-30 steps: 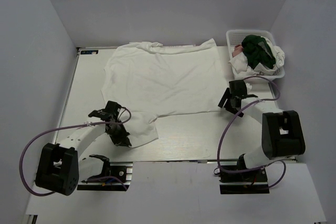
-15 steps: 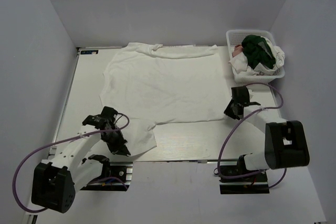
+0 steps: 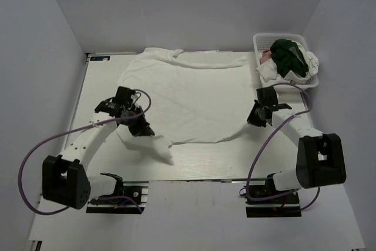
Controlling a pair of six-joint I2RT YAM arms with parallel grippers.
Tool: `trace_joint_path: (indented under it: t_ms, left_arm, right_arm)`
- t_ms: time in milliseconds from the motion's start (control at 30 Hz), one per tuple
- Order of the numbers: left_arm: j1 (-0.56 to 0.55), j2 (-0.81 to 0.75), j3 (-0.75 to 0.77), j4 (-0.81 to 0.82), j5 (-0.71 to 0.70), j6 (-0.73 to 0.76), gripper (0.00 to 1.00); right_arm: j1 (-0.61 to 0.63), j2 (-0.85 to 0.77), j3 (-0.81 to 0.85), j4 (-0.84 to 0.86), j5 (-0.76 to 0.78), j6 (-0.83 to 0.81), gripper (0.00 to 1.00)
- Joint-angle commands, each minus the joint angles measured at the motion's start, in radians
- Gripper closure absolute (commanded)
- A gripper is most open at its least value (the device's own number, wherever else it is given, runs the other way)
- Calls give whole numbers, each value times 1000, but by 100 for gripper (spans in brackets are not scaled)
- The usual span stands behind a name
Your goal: Fold and stack the t-shirts
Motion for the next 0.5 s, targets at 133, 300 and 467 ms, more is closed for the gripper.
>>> trace_joint_path:
  t_ms: [133, 300, 467]
  left_arm:
    - [16, 193, 292, 154, -252, -1, 100]
    - [36, 393, 566, 100, -353, -1, 100]
    - [65, 490, 691, 173, -393, 25, 100]
  right_arm:
    - [12, 103, 207, -25, -13, -2, 100]
    - [9, 189, 375, -68, 21, -10, 100]
    - [5, 294, 526, -107, 63, -27, 100]
